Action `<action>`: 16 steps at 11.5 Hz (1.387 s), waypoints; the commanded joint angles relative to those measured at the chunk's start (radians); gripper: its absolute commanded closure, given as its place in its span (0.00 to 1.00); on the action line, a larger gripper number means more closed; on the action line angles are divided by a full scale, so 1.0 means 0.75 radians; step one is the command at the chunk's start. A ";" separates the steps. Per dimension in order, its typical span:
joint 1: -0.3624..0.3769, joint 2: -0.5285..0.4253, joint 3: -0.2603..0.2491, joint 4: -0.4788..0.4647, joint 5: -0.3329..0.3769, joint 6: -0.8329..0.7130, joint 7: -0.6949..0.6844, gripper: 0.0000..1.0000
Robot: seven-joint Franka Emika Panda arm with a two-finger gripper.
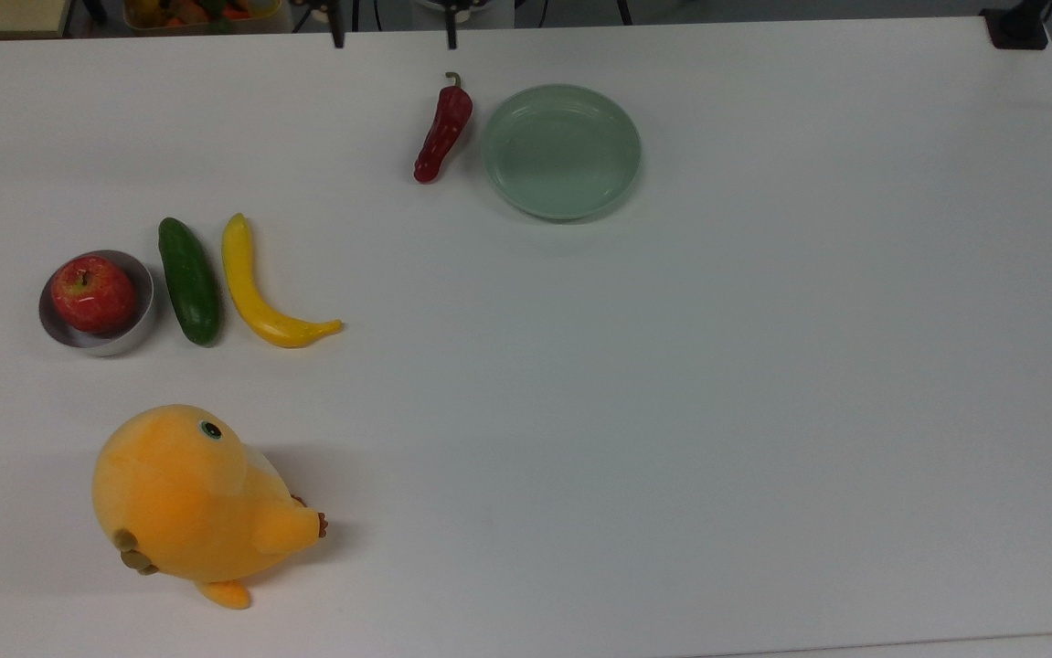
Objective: Red apple placed in the center of the desktop
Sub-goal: 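Move the open gripper over the red apple in the grey bowl, then lower the gripper around the red apple and close it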
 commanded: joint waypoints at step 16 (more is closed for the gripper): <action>-0.234 0.603 -0.347 0.019 0.006 0.889 -0.618 0.00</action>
